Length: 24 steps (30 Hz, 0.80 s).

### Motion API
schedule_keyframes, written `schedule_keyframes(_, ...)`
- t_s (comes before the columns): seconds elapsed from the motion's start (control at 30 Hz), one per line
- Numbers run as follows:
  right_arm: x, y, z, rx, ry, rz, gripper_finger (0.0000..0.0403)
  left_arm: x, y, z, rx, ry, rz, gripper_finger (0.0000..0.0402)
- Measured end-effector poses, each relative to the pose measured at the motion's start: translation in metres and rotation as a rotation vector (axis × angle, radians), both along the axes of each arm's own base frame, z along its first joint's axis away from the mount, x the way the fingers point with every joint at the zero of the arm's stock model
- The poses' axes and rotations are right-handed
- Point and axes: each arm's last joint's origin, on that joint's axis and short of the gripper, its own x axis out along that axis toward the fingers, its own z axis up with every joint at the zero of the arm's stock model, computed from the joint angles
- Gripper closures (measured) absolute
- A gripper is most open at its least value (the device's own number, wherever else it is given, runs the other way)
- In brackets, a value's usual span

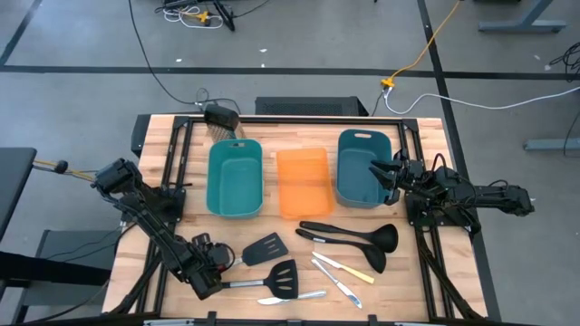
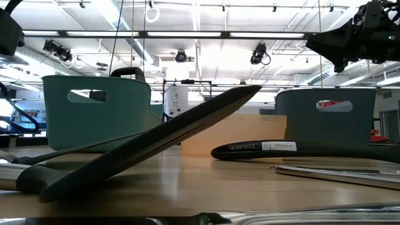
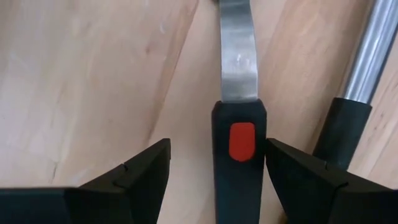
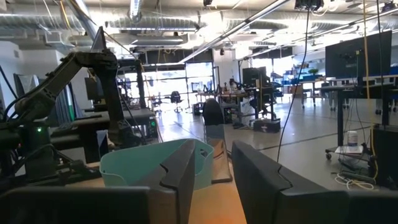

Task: Pick & Place Kitchen Items
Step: Put the dark gray spatula into the green bin

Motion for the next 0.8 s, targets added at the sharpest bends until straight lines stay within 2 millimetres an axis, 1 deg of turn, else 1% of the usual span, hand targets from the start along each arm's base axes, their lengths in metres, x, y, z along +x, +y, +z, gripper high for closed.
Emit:
schedule_keyframes(0.57,0.0,0.0,0.0,0.0,0.0,0.0,0.0286,0.009,0.007,0.0,-0.01,0.012,-0.018,0.0141)
schedule_keyframes(0.67,0.0,0.0,0.0,0.0,0.0,0.0,0.0286,0.01,0.007,0.0,-0.014,0.017,-0.019,0.0158)
schedule_keyframes(0.8,0.0,0.0,0.0,0.0,0.0,0.0,0.0286,0.012,0.008,-0.001,-0.018,0.019,-0.015,0.0197)
